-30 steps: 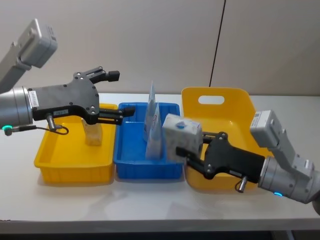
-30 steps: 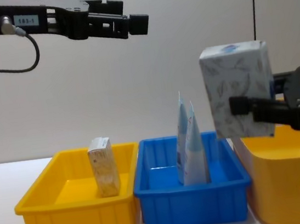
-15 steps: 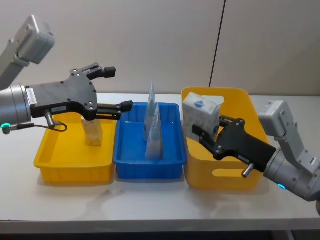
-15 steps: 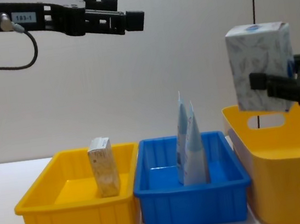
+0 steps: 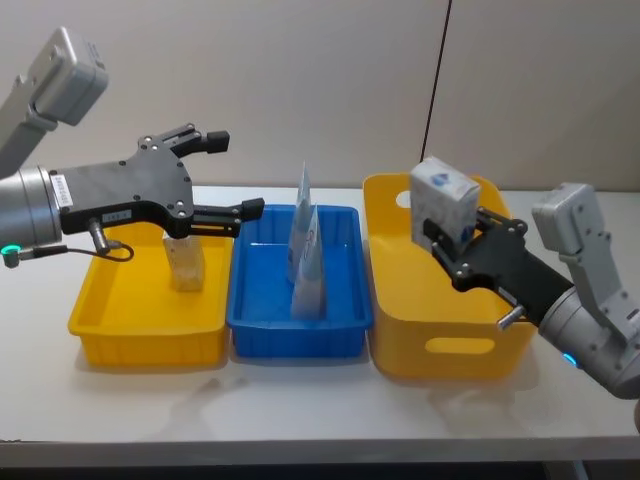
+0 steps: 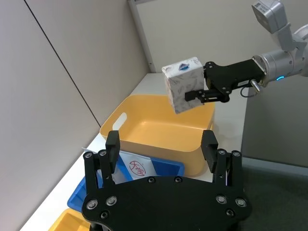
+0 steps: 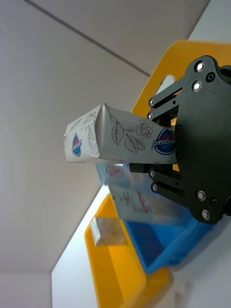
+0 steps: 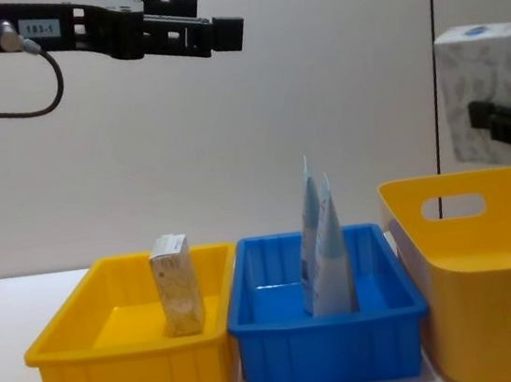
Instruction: Bimanual collaborative sorting of washing and personal care products
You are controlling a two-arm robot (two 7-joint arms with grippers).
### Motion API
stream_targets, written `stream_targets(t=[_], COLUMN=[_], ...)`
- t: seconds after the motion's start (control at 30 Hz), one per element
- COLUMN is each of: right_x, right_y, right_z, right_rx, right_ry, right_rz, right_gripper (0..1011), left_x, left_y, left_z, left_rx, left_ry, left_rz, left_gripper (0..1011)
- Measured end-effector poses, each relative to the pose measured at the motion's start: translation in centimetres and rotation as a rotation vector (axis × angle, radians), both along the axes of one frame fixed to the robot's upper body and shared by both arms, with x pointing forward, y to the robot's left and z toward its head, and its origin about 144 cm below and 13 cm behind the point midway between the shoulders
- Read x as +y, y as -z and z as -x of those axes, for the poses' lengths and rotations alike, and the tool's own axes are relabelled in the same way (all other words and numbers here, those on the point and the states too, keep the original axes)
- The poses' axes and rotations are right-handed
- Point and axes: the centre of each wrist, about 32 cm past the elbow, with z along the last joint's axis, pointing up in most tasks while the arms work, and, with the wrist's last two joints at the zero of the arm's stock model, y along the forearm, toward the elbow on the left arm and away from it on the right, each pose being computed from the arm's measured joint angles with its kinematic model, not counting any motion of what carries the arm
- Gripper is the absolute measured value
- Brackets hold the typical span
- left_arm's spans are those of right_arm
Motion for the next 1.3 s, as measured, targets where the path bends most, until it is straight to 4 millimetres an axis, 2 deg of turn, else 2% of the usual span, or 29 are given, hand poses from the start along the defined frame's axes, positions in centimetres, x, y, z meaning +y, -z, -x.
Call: stream_targets(t=[0.83,0.97,1.03,1.07,1.17,1.2,1.3], right_x=[1.6,1.9,2.1,2.2,2.4,2.6,2.7], right_y=[1.2,1.5,1.7,1.8,2.1,2.2,2.4], right_z=[0.3,0.2,0.2,0.1,0.0,0.0,-0.1], right_rx=[0.013,0.019,0.025,0.026,0.030,0.033,0.037], right_ry=[0.419,0.484,0.521,0.537,0.589,0.612,0.651], right_rz=[-0.008,-0.009,-0.008,-0.010,-0.008,-0.009,-0.008], right_gripper=[348,502,544,603,685,685,828], left_x=[0.0,0.0,0.0,0.0,0.0,0.0,0.0], left_y=[0.0,0.0,0.0,0.0,0.0,0.0,0.0], left_z=[0.0,0.0,0.0,0.0,0.0,0.0,0.0], left_rx=[0.000,0.000,0.000,0.000,0.000,0.000,0.000], left_ry=[-0.004,-0.005,-0.005,-0.005,-0.005,-0.005,-0.005], left_rz=[0.000,0.001,0.001,0.001,0.001,0.001,0.001], left_gripper=[1002,1003,1002,1003,1003,1003,1003])
